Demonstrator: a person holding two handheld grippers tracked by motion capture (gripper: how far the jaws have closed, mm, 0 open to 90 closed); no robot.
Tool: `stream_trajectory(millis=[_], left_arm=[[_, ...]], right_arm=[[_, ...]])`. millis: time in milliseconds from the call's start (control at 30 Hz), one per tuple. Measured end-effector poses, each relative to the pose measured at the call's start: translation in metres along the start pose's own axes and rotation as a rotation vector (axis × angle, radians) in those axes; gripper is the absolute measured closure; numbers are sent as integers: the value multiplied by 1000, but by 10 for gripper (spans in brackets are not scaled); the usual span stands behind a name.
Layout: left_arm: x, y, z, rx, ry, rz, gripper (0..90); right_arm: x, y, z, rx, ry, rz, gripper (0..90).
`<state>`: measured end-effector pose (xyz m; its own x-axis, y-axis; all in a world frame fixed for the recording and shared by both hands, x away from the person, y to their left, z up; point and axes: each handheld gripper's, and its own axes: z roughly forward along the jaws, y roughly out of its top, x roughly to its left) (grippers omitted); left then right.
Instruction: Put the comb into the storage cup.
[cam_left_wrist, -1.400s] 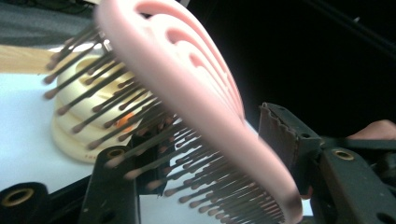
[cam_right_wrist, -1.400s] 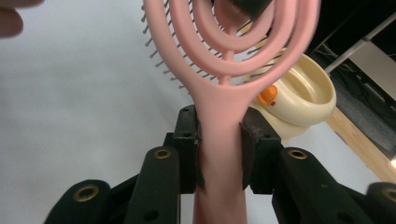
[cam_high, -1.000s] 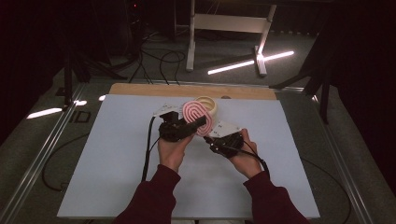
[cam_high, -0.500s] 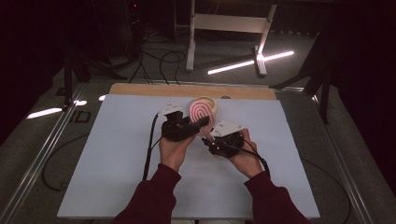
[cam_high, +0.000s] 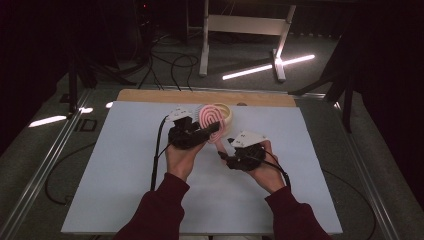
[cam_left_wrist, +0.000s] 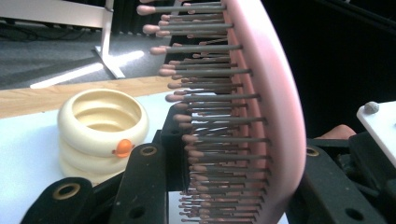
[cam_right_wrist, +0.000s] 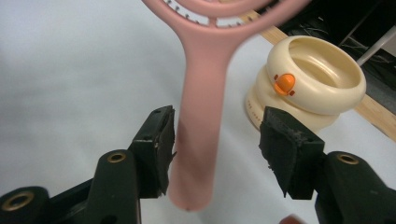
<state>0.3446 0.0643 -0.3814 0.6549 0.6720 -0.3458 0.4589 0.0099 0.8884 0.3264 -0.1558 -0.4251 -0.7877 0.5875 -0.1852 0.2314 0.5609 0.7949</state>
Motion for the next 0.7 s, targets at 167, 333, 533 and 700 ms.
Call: stream_trajectory(millis=[167, 333, 533, 700], left_arm=[[2, 3, -3, 1, 12, 21, 638], [3, 6, -5, 0, 19, 34, 638], [5, 8, -6, 0, 23, 58, 638], [7, 9, -7, 0, 30, 60, 638]], right_arm=[[0, -3, -4, -22, 4, 31, 405], [-2, -5, -7, -34, 7, 45, 383], [-4, -13, -8, -41, 5, 85, 340], [-6, -18, -12, -61, -20, 104, 290]])
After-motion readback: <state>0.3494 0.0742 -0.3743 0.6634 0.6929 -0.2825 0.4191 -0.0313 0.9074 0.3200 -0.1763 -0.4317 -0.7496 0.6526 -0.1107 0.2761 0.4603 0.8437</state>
